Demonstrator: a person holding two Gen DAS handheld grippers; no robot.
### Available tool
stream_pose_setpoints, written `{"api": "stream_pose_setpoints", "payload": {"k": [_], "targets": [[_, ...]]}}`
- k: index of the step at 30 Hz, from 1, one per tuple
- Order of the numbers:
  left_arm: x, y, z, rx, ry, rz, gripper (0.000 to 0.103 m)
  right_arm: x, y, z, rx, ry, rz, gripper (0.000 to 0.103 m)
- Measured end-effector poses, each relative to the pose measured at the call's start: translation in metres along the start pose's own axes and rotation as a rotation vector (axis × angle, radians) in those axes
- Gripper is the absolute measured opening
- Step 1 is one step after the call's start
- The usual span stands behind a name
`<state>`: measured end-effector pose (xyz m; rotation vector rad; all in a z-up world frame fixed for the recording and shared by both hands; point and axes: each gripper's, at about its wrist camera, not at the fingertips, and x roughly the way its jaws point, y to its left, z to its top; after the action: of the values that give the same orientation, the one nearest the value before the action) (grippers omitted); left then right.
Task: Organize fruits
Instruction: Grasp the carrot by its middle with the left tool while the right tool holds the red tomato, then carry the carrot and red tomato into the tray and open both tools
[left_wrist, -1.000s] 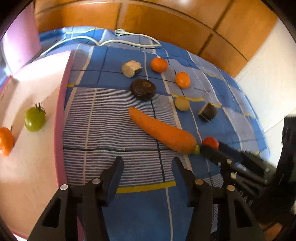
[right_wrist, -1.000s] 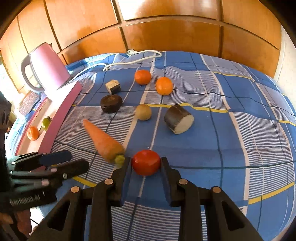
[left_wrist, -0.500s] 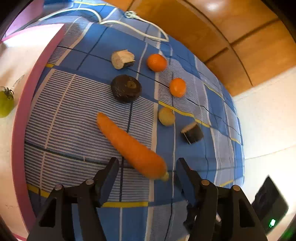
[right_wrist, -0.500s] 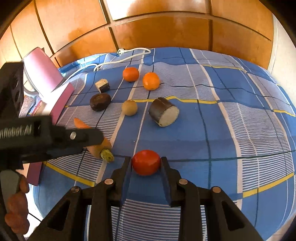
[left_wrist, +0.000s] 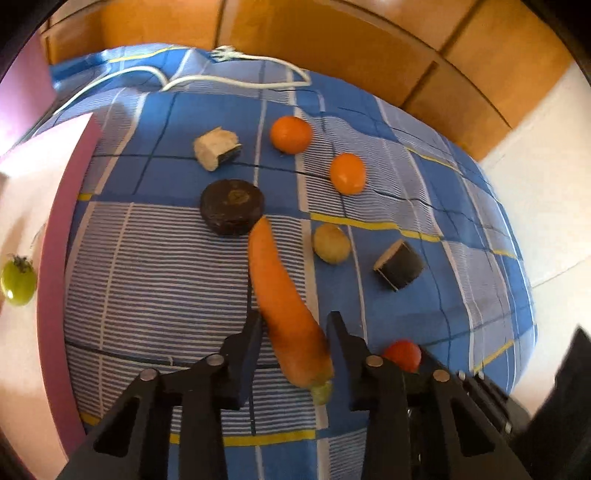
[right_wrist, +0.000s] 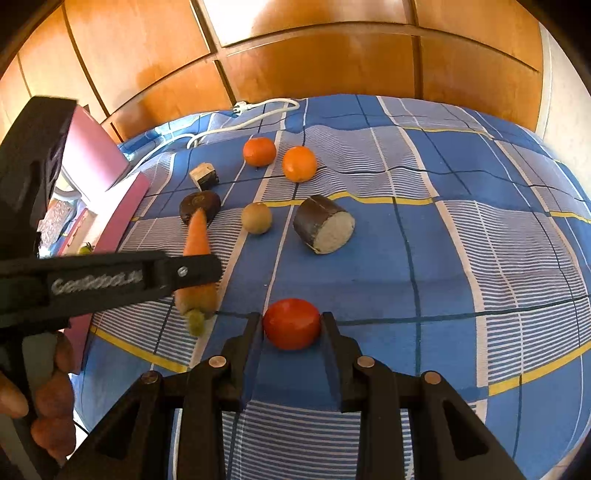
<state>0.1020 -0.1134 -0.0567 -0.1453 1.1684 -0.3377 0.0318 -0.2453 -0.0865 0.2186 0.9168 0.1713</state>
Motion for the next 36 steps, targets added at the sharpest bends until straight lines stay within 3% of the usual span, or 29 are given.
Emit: {"api": "stream_pose_setpoints", "payload": {"k": [4, 8, 12, 14, 27, 36], "targets": [[-0.002, 0.009, -0.001, 0.026, 0.015, -0.029, 0.034, 0.000, -0.001, 0.000, 0.000, 0.001, -0.002, 0.031], [0.009, 0.010, 0.004, -0.055, 0.047, -0.024, 0.043, 0.002, 0.002, 0.000, -0.013, 0.002, -0.014, 0.031], [0.013, -0.012, 0.002, 0.038, 0.008, 0.056, 0.037, 0.002, 0.003, 0.000, -0.019, 0.005, -0.024, 0.031], [0.011, -0.011, -0.003, 0.050, -0.003, 0.044, 0.031, 0.001, 0.003, 0.000, -0.019, 0.006, -0.026, 0.031], [-0.018, 0.026, -0.032, 0.037, -0.060, -0.008, 0.031, -0.001, 0.008, -0.001, -0.012, 0.012, -0.021, 0.031], [-0.032, 0.029, -0.046, 0.086, -0.120, 0.033, 0.031, 0.001, 0.024, -0.005, -0.049, 0.033, -0.005, 0.031]]}}
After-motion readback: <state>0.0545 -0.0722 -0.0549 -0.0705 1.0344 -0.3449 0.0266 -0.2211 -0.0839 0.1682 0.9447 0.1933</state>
